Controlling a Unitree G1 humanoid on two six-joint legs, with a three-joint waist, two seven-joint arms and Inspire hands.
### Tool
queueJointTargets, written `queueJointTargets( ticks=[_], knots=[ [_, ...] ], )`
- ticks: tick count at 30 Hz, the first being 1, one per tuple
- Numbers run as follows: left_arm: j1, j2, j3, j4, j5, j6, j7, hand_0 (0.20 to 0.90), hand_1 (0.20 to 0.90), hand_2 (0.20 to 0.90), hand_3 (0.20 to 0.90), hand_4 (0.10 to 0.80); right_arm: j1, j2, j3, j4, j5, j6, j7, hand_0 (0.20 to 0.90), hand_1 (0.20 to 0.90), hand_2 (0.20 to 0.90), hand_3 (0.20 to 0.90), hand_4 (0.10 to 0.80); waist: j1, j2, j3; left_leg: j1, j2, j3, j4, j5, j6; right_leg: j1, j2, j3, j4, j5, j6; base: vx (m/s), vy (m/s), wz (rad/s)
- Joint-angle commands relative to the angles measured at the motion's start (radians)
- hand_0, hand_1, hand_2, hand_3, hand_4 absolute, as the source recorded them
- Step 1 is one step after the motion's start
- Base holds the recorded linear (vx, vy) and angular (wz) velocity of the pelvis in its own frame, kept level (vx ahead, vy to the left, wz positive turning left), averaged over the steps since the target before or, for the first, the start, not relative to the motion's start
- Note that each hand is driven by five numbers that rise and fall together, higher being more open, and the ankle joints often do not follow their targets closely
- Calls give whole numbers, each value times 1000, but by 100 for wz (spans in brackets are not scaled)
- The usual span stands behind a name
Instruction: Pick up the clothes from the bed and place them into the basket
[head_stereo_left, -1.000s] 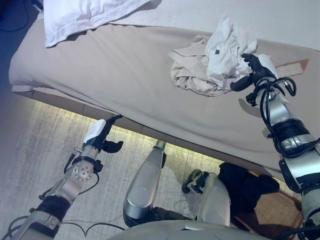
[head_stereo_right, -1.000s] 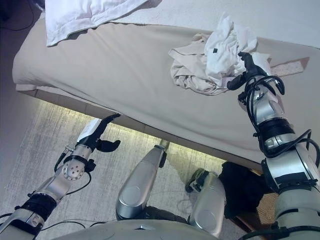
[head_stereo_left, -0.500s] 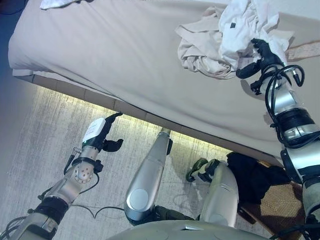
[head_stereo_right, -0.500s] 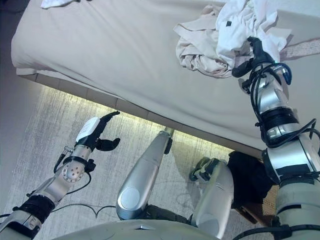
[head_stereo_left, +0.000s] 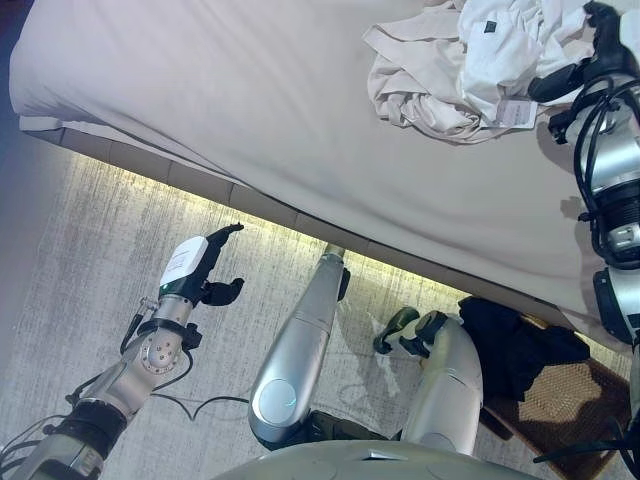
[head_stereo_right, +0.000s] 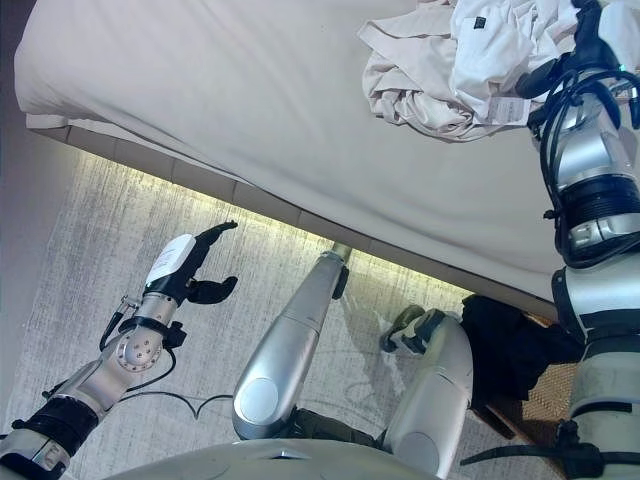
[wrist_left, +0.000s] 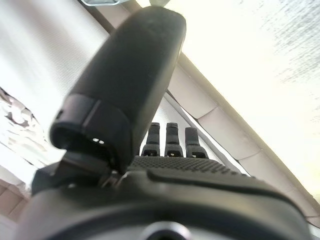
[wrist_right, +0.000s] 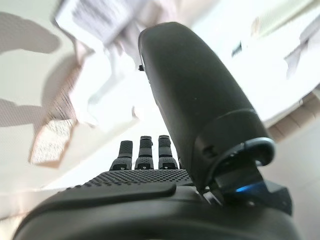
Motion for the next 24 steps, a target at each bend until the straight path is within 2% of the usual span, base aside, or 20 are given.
queueJointTargets(
  ticks=[1,13,24],
  knots=[
    [40,68,87,-109,-37,-68,67,900,900,900,900,800,-180,-138,105,-20,5,-26,-59,900,900,900,900,800,14,24,-44,32,-58,90,116,-212,93,-18,113,-58,-10,69,-62,0,0,0],
    [64,82,116,-136,-50,-80,88,900,900,900,900,800,-212,-131,146,24,45,-39,-35,900,900,900,900,800,26,30,-44,-38,-51,86,147,-208,94,-90,105,-61,22,68,-59,1,-2,0],
    [41,88,122,-201,-29,-63,131,900,900,900,900,800,-228,-110,188,62,75,-33,-15,900,900,900,900,800,27,44,-44,-125,-48,102,194,-212,101,-187,88,-64,77,63,-52,0,0,0]
  ],
)
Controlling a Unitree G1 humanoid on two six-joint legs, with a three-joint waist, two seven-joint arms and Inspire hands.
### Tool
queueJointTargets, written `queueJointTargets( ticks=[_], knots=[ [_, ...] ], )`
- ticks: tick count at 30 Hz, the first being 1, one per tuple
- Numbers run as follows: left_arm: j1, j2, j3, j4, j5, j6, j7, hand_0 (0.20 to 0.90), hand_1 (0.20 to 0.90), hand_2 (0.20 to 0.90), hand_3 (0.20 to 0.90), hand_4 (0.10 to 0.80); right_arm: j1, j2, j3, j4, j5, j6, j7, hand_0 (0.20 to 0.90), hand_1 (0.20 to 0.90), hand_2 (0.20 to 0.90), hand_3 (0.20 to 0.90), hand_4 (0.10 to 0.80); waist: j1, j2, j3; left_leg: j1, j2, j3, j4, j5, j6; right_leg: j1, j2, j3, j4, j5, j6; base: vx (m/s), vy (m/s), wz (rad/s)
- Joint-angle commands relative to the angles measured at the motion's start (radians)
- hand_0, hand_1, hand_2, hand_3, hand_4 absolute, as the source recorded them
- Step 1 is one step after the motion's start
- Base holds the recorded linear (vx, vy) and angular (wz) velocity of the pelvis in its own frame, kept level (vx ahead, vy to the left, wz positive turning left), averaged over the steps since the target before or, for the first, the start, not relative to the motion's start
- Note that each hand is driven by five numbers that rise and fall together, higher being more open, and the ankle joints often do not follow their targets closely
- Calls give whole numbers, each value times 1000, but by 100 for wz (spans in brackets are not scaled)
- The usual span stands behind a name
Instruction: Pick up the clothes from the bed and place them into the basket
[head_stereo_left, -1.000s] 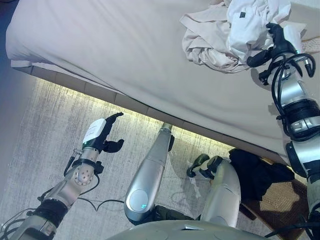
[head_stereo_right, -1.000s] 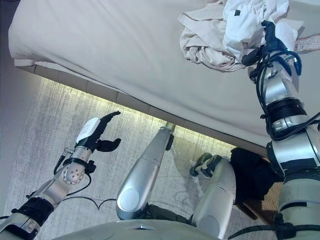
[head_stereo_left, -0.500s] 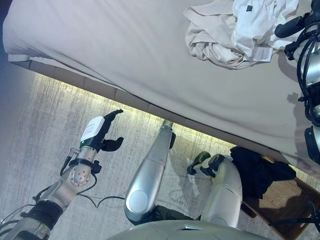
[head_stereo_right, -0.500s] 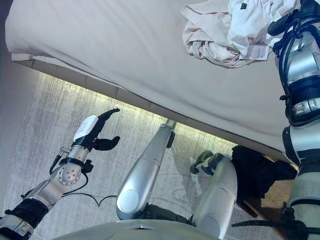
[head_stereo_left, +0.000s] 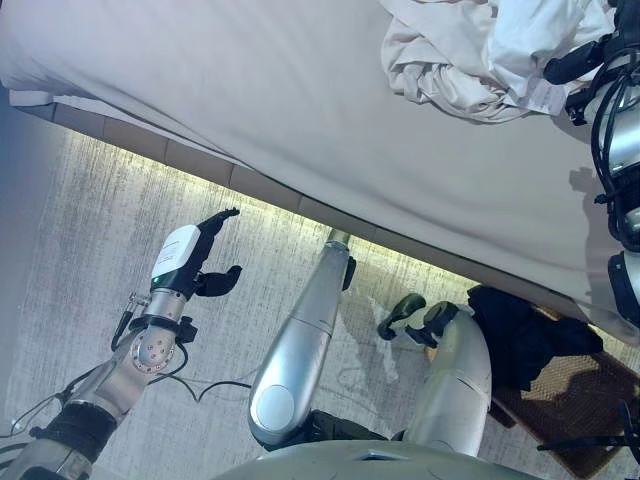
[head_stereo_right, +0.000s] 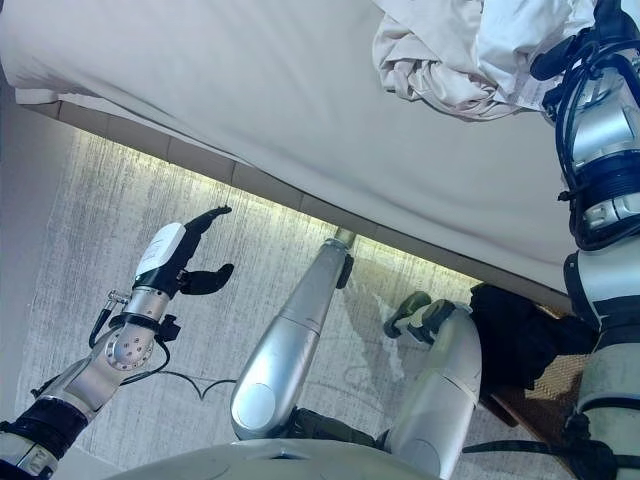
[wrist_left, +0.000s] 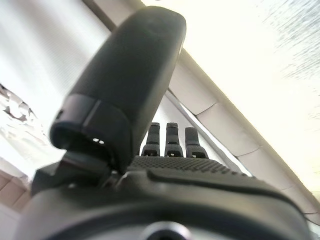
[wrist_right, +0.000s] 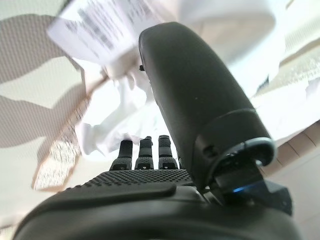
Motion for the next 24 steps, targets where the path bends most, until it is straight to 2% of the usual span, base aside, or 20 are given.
queueJointTargets(
  ticks=[1,5,6,8,9,10,11,12,24],
  knots=[
    [5,44,80,-91,-16,-36,71,900,900,900,900,800,-158,-89,79,13,24,-52,-42,900,900,900,900,800,16,48,-44,25,-43,111,139,-212,98,-44,97,-66,13,70,-43,0,0,0],
    [-4,53,75,-99,-32,-37,73,900,900,900,900,800,-209,-86,95,66,51,-77,-44,900,900,900,900,800,23,61,-44,-17,-45,120,151,-206,103,-90,89,-64,42,67,-38,-19,9,1],
    [-2,52,76,-96,-34,-39,73,900,900,900,900,800,-221,-86,104,73,50,-85,-44,865,865,865,859,759,23,63,-44,-24,-46,122,154,-204,103,-97,89,-64,47,67,-37,-32,19,3],
    [2,53,79,-93,-36,-45,73,900,900,900,900,800,-232,-87,112,76,49,-90,-41,585,585,585,532,432,24,64,-44,-31,-47,122,157,-204,101,-104,89,-64,50,68,-35,-19,14,3],
    [5,52,81,-93,-35,-46,73,900,900,900,900,800,-239,-85,120,74,49,-90,-45,505,505,505,439,339,25,62,-44,-35,-45,123,158,-203,101,-108,89,-64,50,69,-33,0,0,0],
    [6,52,82,-93,-35,-46,73,900,900,900,900,800,-239,-85,121,74,50,-90,-46,484,484,484,414,314,25,62,-44,-35,-45,123,157,-203,101,-108,89,-64,50,70,-33,-15,6,4],
    [10,52,86,-93,-36,-47,72,900,900,900,900,800,-246,-85,128,72,54,-90,-49,371,371,371,282,182,26,59,-44,-33,-43,122,154,-202,100,-107,91,-66,49,72,-31,-6,2,4],
    [13,56,90,-91,-39,-53,71,900,900,900,900,800,-246,-85,128,69,52,-87,-46,300,300,300,200,100,25,56,-44,-28,-42,122,150,-202,100,-102,93,-68,44,73,-30,-7,3,4],
    [30,85,108,-81,-50,-73,42,900,900,900,900,800,-241,-109,114,123,51,-106,-7,300,300,300,200,100,27,18,-44,113,-41,97,96,-212,88,35,121,-66,-23,80,-23,9,-4,-1]
  ],
)
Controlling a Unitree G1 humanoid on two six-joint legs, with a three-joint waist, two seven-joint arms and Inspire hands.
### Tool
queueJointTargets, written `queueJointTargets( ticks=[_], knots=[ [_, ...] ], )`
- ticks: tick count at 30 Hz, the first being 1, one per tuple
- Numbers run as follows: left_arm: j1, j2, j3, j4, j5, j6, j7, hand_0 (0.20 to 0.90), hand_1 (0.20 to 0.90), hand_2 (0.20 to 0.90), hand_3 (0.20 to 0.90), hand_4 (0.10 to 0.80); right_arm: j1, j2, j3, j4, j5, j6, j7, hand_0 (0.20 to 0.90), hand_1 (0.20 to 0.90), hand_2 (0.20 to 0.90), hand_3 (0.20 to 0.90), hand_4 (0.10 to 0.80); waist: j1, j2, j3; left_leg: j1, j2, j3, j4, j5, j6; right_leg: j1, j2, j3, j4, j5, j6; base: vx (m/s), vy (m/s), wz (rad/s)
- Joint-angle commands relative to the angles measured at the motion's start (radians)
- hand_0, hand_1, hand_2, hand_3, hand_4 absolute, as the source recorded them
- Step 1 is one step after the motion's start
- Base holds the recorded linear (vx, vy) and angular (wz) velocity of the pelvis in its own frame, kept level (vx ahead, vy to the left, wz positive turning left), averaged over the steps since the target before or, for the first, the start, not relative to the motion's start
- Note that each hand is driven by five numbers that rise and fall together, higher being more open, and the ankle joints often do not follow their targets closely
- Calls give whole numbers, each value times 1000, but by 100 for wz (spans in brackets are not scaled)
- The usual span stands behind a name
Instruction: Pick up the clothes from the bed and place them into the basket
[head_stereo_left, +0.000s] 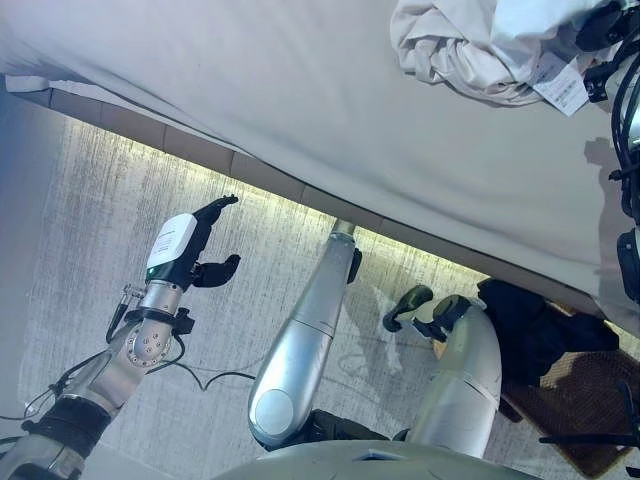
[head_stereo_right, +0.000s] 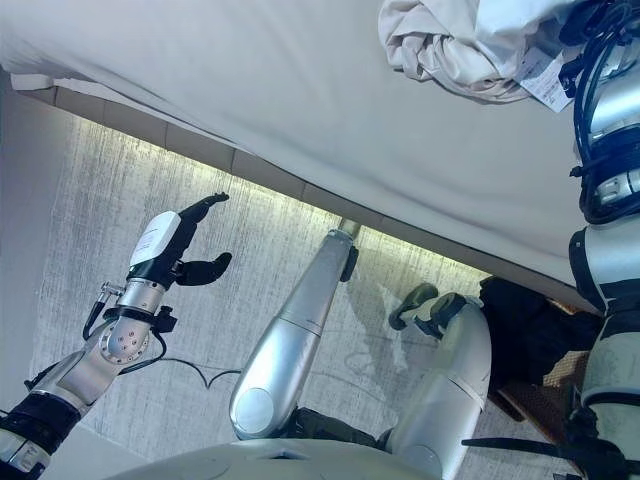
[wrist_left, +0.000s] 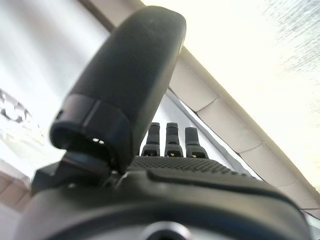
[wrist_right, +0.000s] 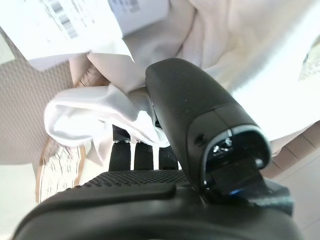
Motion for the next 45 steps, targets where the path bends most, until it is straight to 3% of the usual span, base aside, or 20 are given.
queueJointTargets(
  ticks=[1,10,16,20,21,30,37,45],
  knots=[
    [40,51,105,-67,-26,-69,31,900,900,900,900,800,-106,-110,69,-31,-17,-80,-34,300,300,300,200,100,25,5,-49,152,-30,101,39,-197,89,60,132,-68,-63,95,-8,37,-22,-2],
    [30,56,104,-34,-13,-56,-20,900,900,900,900,800,-71,-126,31,16,-35,-89,16,300,300,300,200,100,22,-15,-50,357,-18,100,-76,-187,79,261,121,-55,-165,111,-4,61,9,-2],
    [24,42,103,-27,-10,-48,-63,900,900,900,900,800,-36,-145,8,31,-56,-96,48,300,300,300,200,100,19,-31,-112,481,6,100,-178,-182,68,407,124,-64,-293,136,0,75,16,-10],
    [7,30,81,-2,-1,-26,-85,900,900,900,900,800,-24,-172,6,40,-73,-113,82,300,300,300,200,100,6,-55,-172,589,32,105,-297,-161,57,531,142,-61,-437,170,8,34,31,-15],
    [4,30,80,0,-2,-22,-86,900,900,900,900,800,-23,-180,8,37,-74,-116,86,300,300,300,200,100,3,-56,-180,595,37,111,-325,-127,59,540,143,-76,-467,200,-1,-43,43,-8],
    [-37,34,75,33,8,26,-90,900,900,900,900,800,-11,-249,22,-20,-69,-157,131,300,300,300,200,100,-49,-117,-273,747,59,134,-444,-129,52,701,189,-56,-666,242,13,14,20,-15],
    [-72,27,53,111,-6,50,-89,900,900,900,900,800,-30,-339,50,-69,-36,-193,191,300,300,300,200,100,-140,-162,-389,902,75,189,-626,-78,34,798,234,1,-859,324,61,33,37,-32],
    [-119,-2,26,184,-7,18,-106,900,900,900,900,800,9,-399,17,-90,-12,-211,252,300,300,300,200,100,-202,-168,-456,973,75,223,-754,-31,28,825,265,32,-963,372,82,10,0,-19]
  ],
)
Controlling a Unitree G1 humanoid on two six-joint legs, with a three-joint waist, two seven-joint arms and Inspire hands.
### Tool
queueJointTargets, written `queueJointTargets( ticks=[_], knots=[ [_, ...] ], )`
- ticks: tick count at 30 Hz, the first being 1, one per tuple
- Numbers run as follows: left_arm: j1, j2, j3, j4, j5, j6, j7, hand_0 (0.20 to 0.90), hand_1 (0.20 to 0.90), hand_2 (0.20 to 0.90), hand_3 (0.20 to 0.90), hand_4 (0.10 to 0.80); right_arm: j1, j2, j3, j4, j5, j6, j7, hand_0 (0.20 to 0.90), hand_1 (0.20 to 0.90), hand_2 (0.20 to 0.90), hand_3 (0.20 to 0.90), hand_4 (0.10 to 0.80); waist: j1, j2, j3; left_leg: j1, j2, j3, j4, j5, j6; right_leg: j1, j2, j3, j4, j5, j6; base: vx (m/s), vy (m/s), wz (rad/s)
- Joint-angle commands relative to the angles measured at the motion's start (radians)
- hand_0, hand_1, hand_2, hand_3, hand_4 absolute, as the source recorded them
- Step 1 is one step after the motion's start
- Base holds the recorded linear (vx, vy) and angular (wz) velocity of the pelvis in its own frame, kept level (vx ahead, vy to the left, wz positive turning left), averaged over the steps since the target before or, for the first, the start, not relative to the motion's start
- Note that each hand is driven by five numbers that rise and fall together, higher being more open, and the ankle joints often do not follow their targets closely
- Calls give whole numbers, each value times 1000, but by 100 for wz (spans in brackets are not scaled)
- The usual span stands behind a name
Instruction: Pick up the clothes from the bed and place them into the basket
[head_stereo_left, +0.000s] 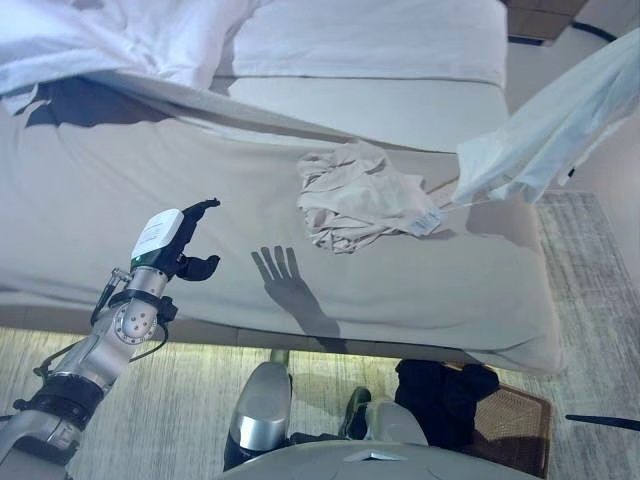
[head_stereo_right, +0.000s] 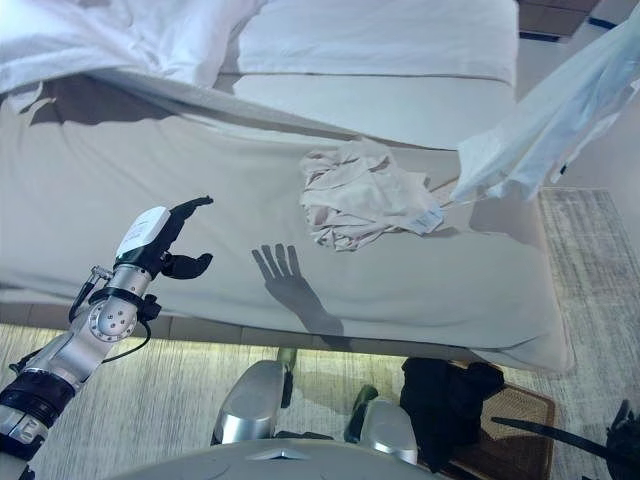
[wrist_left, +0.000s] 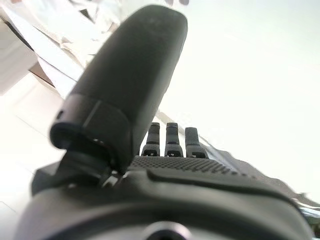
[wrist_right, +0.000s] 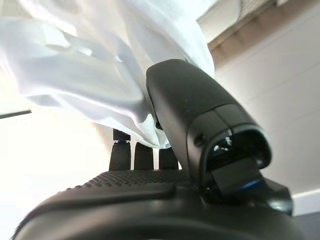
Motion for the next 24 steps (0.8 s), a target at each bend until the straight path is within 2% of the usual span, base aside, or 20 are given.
queueJointTargets(
  ticks=[1,9,15,21,23,24],
  knots=[
    [10,-20,13,-2,-6,-77,27,900,900,900,900,800,31,-96,26,-95,2,-79,-32,300,300,300,200,100,-25,2,-239,45,-15,20,-20,-95,-4,-59,89,-19,22,22,-41,-7,-8,-17],
    [-9,-14,-3,26,-4,-80,16,900,900,900,900,800,58,-135,0,-113,30,-89,-53,300,300,300,200,100,-65,-1,-265,90,-4,43,-95,-69,-8,-39,110,15,-40,39,-33,-26,-11,-12],
    [-48,-23,-7,82,-27,-95,25,900,900,900,900,800,129,-188,-44,-228,45,-86,-70,300,300,300,200,100,-128,3,-285,122,0,61,-159,-51,-8,-42,125,67,-70,68,-16,-25,11,-15],
    [-72,-41,-3,122,-17,-105,34,900,900,900,900,800,343,-230,-229,-362,50,-109,-106,300,300,300,200,100,-196,15,-290,144,4,96,-204,-42,-9,-48,135,122,-116,98,2,-13,4,-29],
    [-82,-48,-1,145,-20,-107,40,900,900,900,900,800,484,-235,-355,-418,41,-123,-115,300,300,300,200,100,-227,18,-293,153,4,112,-217,-43,-5,-54,139,149,-133,112,10,-1,22,-29],
    [-84,-50,1,152,-20,-111,41,900,900,900,900,800,516,-235,-384,-432,42,-123,-120,300,300,300,200,100,-237,19,-293,154,3,116,-219,-44,-4,-57,139,158,-138,117,13,0,16,-30]
  ],
)
